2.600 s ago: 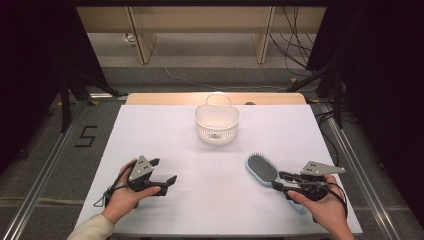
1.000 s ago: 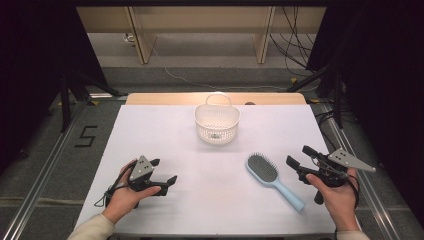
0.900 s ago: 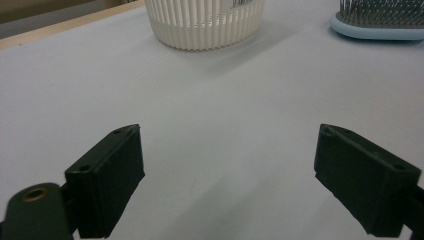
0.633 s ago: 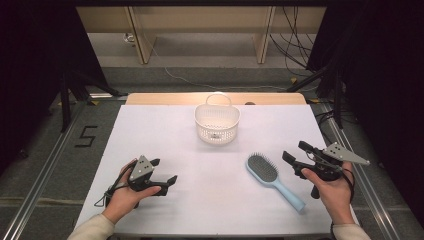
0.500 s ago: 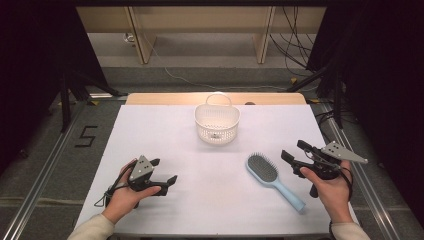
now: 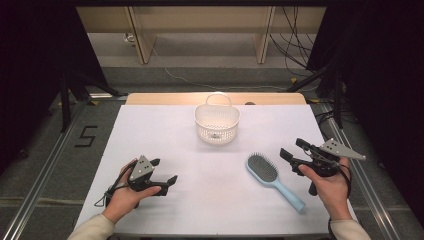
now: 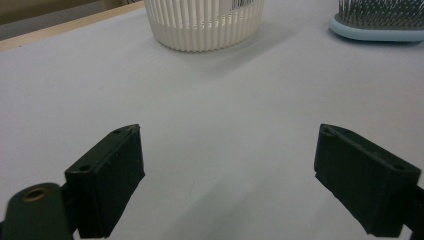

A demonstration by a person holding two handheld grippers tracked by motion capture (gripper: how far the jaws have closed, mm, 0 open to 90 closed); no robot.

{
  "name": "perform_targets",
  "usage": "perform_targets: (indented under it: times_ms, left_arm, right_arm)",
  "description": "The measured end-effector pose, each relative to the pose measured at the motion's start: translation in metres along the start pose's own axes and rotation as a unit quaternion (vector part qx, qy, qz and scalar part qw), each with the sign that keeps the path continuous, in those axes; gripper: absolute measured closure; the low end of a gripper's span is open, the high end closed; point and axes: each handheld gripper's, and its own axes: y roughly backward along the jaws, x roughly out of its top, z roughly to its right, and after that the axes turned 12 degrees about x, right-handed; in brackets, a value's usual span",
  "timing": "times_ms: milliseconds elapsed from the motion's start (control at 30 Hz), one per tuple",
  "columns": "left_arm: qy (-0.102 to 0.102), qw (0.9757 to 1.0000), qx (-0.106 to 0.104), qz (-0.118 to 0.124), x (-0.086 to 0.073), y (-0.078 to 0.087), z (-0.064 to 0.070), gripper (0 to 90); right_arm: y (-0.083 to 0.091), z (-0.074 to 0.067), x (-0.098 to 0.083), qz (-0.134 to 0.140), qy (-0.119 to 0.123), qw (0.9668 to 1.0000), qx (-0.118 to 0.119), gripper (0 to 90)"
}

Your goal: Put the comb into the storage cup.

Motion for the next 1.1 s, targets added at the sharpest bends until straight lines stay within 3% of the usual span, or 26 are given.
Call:
perform_targets:
  times_ms: [333, 533, 633, 733, 833, 967, 1067, 1100]
  left_arm:
    - [-0.001, 1.0, 0.001, 0.0, 0.0, 0.0, 0.0, 11.9]
    - [-0.001, 1.0, 0.0, 0.0, 0.0, 0.0, 0.0, 11.9]
    - [0.001, 1.0, 0.0, 0.0, 0.0, 0.0, 0.0, 11.9]
    - [0.0, 1.0, -0.001, -0.001, 0.0, 0.0, 0.0, 12.0]
    - [0.0, 1.0, 0.0, 0.0, 0.0, 0.0, 0.0, 12.0]
    - [0.0, 1.0, 0.001, 0.0, 0.0, 0.0, 0.0, 12.0]
    - [-0.001, 1.0, 0.0, -0.001, 0.0, 0.0, 0.0, 12.0]
    - [-0.002, 1.0, 0.0, 0.0, 0.0, 0.0, 0.0, 12.0]
  right_arm:
    - [-0.003, 0.004, 0.002, -0.027, -0.004, 0.9996, -0.001, 21.0]
    - [-0.008, 0.008, 0.0, -0.086, -0.012, 0.9963, -0.005, 20.7]
    - [-0.011, 0.009, 0.0, -0.13, -0.008, 0.9914, -0.003, 20.1]
    - [-0.014, 0.009, -0.001, -0.187, -0.006, 0.9823, -0.002, 20.1]
    - [-0.018, 0.009, -0.004, -0.246, -0.003, 0.9693, 0.004, 20.2]
    - [-0.023, 0.004, -0.01, -0.336, -0.003, 0.9416, 0.02, 20.3]
    - [-0.028, 0.0, -0.015, -0.38, -0.008, 0.9245, 0.028, 20.5]
    - [-0.031, -0.001, -0.017, -0.399, -0.007, 0.9166, 0.03, 20.7]
